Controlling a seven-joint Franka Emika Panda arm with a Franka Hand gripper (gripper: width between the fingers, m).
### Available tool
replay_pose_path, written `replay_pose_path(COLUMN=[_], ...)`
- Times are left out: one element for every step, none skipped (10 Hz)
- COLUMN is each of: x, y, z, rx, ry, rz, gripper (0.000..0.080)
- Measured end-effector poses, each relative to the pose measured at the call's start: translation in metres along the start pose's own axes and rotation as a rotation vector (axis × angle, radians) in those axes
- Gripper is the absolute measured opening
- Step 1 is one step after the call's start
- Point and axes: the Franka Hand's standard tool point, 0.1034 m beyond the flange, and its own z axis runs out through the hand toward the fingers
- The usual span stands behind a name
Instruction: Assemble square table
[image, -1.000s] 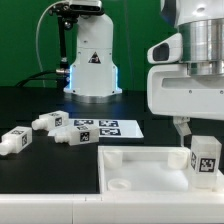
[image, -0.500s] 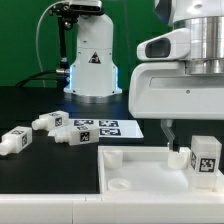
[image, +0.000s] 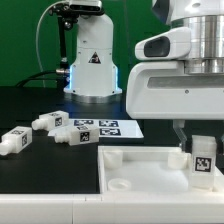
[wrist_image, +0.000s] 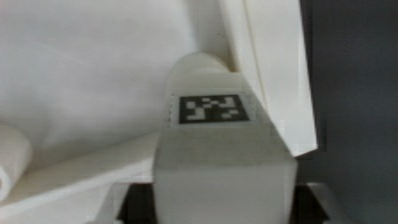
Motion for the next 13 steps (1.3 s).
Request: replay_pose_path(x=[0.0,0.001,0.002,0.002,0.0,-0.001,-0.002,-0.003,-0.003,-0.003,-0.004,-0.007,-0.013], y=[0.001,0.003,0.006,0.007,0.008,0.009,0.008,0.008,0.008,0.008,0.008,0.004,-0.004], z=[0.0,0.001,0.001,0.002,0.002,0.002,0.002,0.002,0.002,0.002,0.003,0.004,0.005], rx=[-0.003,-0.019,-0.024,-0.017,-0.003,-0.008,-0.016,-0.02,-0.022,-0.021,-0.021,-0.018,-0.006], ry=[-0.004,-0.024,-0.045,-0.063,-0.079,-0.092,-0.095,-0.097,-0.097,-0.097,-0.098,-0.097,-0.102], rz=[0.087,0.279,0.441,0.599,0.8,0.972,1.052,1.085,1.117,1.103,1.091,0.888,0.756], gripper=[0.0284,0.0284,0.0284,0.0284,0.0284,0.0284,0.0285,0.0285,0.0285,0.0285,0.0401,0.0401,0.0536])
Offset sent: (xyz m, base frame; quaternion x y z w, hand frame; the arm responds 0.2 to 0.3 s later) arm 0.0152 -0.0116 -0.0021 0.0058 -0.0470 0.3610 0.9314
